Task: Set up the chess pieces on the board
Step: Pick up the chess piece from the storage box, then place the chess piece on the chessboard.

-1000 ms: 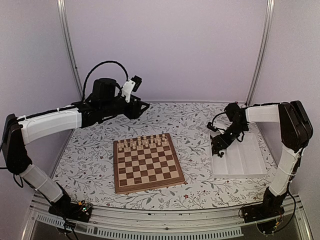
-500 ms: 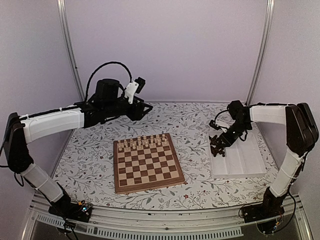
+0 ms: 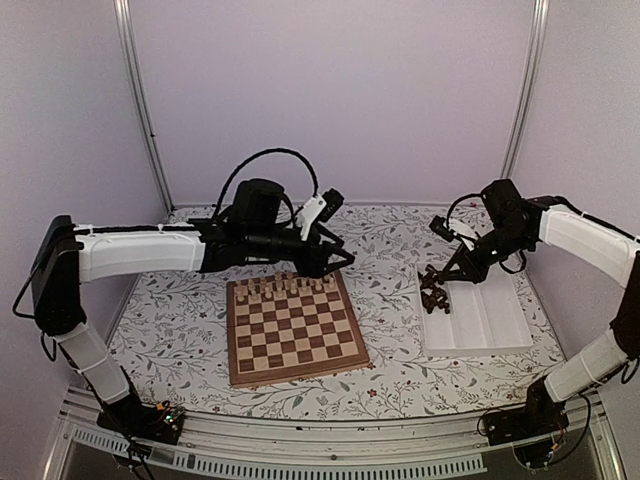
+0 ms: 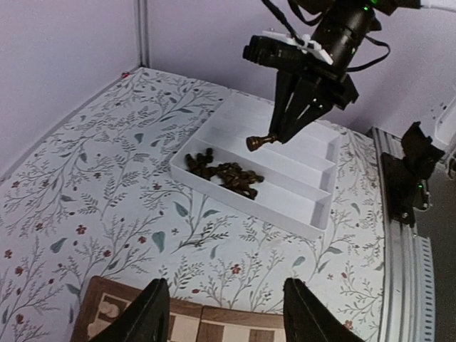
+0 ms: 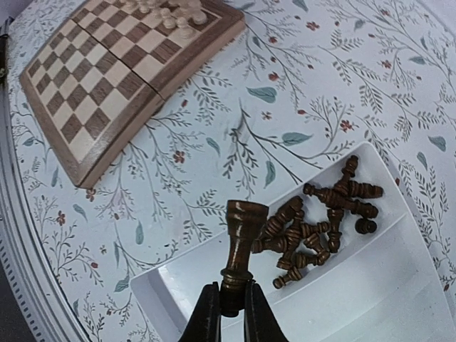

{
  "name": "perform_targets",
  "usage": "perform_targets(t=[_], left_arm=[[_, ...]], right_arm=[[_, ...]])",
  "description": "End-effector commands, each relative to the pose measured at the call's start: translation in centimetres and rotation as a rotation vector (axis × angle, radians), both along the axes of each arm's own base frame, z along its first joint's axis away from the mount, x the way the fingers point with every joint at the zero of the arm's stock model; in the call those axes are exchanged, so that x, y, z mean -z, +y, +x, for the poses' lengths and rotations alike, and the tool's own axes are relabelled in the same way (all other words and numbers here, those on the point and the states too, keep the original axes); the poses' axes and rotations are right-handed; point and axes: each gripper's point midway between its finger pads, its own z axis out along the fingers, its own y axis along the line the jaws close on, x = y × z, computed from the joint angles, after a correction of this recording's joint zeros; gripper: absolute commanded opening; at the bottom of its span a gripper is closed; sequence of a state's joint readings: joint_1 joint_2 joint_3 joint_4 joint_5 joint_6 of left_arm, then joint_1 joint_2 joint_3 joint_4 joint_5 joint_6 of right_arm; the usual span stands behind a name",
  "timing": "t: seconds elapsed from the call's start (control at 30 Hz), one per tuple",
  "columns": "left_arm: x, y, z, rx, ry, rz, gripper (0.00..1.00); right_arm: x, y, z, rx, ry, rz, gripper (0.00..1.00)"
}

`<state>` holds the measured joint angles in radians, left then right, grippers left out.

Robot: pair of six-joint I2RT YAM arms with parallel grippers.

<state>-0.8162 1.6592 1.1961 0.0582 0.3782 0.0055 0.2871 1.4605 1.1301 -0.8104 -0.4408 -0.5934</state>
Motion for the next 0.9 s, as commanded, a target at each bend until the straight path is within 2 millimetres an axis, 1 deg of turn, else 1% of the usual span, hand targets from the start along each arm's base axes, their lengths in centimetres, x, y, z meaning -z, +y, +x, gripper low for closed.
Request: perform_targets(t=[0.0, 0.07, 0.13, 0.2, 0.3, 0.43, 0.53, 0.63, 0.67, 0.87], left_arm=[[-1.4, -4.3, -4.2, 0.247, 0.071, -0.116, 0.57], [-0.9, -5.5, -5.9, 0.309, 0.031, -0.099, 0.57], [-0.5, -6.6, -7.7, 0.358, -0.056, -0.08, 0.58], [0.0, -7.4, -8.6, 0.366, -0.124, -0.057, 0.58], [0.9, -8.1, -8.7, 0.339, -0.212, 0.004, 0.59], [1.9, -8.6, -8.6, 0.289, -0.34, 0.099, 0.59], [1.9, -8.8, -8.1, 0.231, -0.443, 0.147, 0.59], [1.3, -8.9, -7.5, 0.159, -0.55, 0.174, 0.58], [1.3, -8.9, -7.4, 0.154, -0.57, 0.185, 0.57], [1.5, -9.8, -9.1, 0.216, -0.638, 0.215, 0.51]], right_arm=[[-4.8, 3.6, -4.6, -0.24, -0.041, 0.176, 0.06], [-5.7, 4.6, -6.0, -0.309, -0.054, 0.193, 0.06], [-6.3, 5.4, -7.2, -0.364, -0.041, 0.208, 0.06], [-6.9, 6.2, -8.2, -0.413, -0.025, 0.225, 0.06], [-6.9, 7.2, -9.4, -0.472, 0.001, 0.23, 0.06], [-6.9, 8.2, -10.4, -0.516, 0.029, 0.231, 0.06], [-6.8, 8.6, -10.8, -0.532, 0.054, 0.237, 0.06], [-6.6, 8.9, -11.2, -0.545, 0.078, 0.236, 0.06], [-6.5, 9.0, -11.3, -0.548, 0.087, 0.236, 0.06], [-6.8, 9.4, -11.2, -0.55, 0.099, 0.25, 0.06]])
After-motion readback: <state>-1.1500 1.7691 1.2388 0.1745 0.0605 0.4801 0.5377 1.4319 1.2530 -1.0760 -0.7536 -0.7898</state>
